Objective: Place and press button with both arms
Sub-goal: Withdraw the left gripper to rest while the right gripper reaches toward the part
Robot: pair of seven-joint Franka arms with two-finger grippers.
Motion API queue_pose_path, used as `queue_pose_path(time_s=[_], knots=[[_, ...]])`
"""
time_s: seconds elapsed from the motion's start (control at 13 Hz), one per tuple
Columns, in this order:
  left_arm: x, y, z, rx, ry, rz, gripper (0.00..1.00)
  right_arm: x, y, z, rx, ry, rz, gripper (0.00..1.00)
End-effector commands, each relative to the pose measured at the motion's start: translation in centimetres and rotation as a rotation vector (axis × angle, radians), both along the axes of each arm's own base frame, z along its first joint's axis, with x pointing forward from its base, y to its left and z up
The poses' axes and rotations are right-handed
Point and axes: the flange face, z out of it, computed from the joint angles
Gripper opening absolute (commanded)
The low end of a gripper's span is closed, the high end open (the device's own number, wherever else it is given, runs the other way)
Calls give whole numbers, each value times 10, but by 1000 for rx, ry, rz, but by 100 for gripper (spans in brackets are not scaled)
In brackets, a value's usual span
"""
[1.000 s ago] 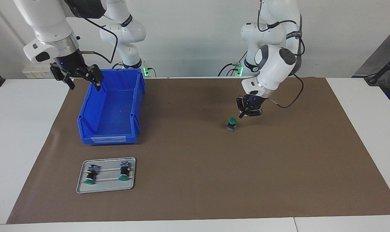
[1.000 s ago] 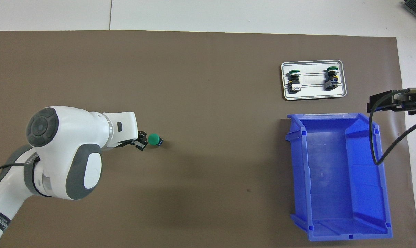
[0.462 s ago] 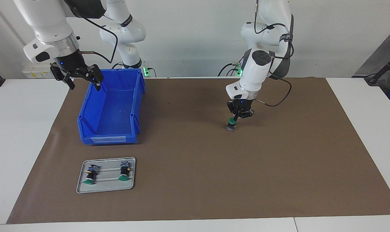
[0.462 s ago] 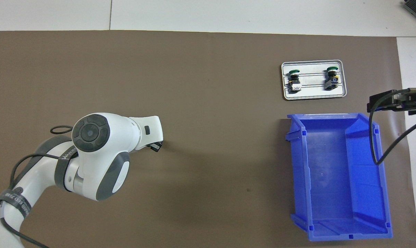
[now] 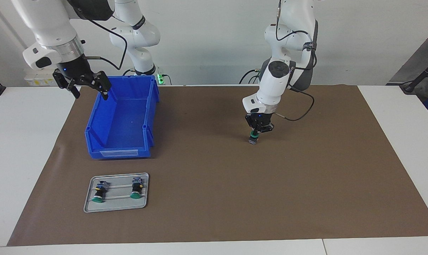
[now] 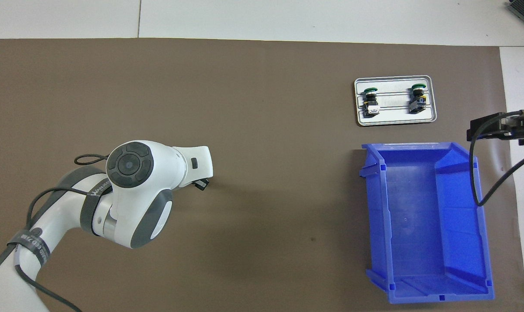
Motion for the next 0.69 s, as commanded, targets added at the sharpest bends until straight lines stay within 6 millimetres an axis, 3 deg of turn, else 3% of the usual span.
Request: queue_pose_path(time_s=[0.0, 0.15, 0.31, 0.38, 0.46, 0.54, 0.62], knots=[[10, -3, 18, 37, 27, 7, 0, -4, -4, -2, 6, -7, 13, 100], [15, 6, 56, 51, 54, 19, 0, -5, -5, -4, 7, -4, 18, 100], [22, 29, 70, 81, 118, 60, 0, -4, -1, -3, 7, -7, 24, 100], [27, 48, 70, 88, 141, 88, 46, -3, 5, -3, 6, -7, 32, 100], [24, 54, 76, 87, 140, 92, 92, -2, 11, -2, 5, -9, 36, 100], [32, 69, 79, 80, 134, 136, 100, -1, 32, -3, 5, -9, 68, 100], [38, 99, 83, 80, 139, 187, 100, 0, 43, -5, 6, -6, 61, 100]])
